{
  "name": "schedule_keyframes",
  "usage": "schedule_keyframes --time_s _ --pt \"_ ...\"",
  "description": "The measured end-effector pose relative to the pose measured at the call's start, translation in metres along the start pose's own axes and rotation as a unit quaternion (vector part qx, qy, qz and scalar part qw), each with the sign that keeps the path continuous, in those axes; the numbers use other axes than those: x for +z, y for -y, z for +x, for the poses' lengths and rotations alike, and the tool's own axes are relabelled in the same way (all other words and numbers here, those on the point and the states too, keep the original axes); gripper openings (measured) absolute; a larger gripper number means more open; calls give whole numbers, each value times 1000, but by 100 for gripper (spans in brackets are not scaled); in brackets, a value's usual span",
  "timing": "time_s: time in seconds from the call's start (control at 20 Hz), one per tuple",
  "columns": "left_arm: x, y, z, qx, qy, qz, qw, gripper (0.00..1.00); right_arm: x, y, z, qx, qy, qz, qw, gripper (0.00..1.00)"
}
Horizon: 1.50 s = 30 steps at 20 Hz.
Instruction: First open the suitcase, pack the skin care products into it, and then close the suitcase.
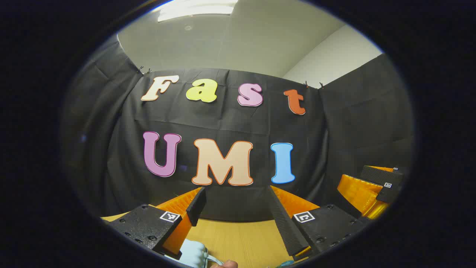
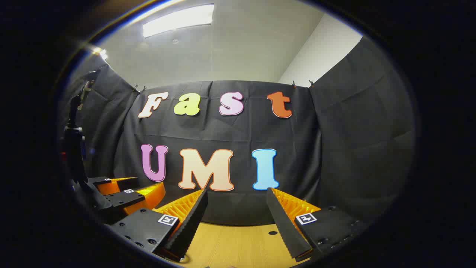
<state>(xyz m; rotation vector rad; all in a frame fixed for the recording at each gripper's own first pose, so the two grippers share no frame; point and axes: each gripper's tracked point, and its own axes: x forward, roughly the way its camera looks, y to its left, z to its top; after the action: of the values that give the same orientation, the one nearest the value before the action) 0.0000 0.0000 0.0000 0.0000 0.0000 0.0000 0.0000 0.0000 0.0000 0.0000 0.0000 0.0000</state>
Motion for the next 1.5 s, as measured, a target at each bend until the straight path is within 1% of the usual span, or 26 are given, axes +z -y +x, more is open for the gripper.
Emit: schedule_keyframes --time_s 0.05,0.1,0.15,0.2,0.25,0.45,0.65,0.7,0.75,0.8,0.9,1.0,1.05,1.1,1.2,1.25,1.35,1.5 --pt "0 -1 0 2 -2 2 1000 95 -1 -3 2 1 0 0 1000 100" --pt "-1 -3 -1 5 -2 4 1000 95 -1 -6 5 4 0 2 1000 98" --pt "-1 -4 -1 7 -4 6 1000 92 -3 -8 6 7 -1 3 1000 100" --pt "-3 -5 -1 8 -5 8 1000 92 -5 -9 7 10 -3 5 1000 99" --pt "-3 -6 -2 11 -6 11 1000 95 -7 -9 7 12 -7 6 1000 99" --pt "-17 -10 -6 18 -16 15 1000 95 -18 -6 7 18 -17 10 1000 99" --pt "-55 -24 -15 33 -56 43 997 95 -26 4 9 15 -21 16 1000 98" --pt "-69 -27 -18 35 -72 50 996 92 -30 7 10 14 -24 17 999 98" --pt "-84 -31 -22 37 -91 53 994 92 -36 8 11 14 -30 19 999 98" --pt "-103 -35 -25 38 -116 54 991 95 -43 10 13 13 -38 20 999 99" --pt "-141 -43 -31 46 -168 47 984 95 -57 14 15 11 -57 26 998 99" --pt "-179 -45 -40 45 -224 39 973 95 -69 18 18 4 -72 29 997 99" --pt "-199 -48 -45 47 -255 38 965 95 -78 21 21 0 -81 25 996 98" --pt "-218 -50 -49 49 -281 38 958 95 -85 26 22 -5 -89 21 996 100" --pt "-250 -52 -56 50 -330 32 942 96 -97 40 16 -15 -104 18 994 99" --pt "-264 -51 -59 50 -351 29 934 96 -100 45 13 -20 -110 20 994 99" --pt "-285 -47 -61 48 -380 23 924 96 -106 53 13 -30 -119 21 992 99" --pt "-312 -44 -67 41 -424 31 904 96 -113 60 10 -39 -128 13 991 99"
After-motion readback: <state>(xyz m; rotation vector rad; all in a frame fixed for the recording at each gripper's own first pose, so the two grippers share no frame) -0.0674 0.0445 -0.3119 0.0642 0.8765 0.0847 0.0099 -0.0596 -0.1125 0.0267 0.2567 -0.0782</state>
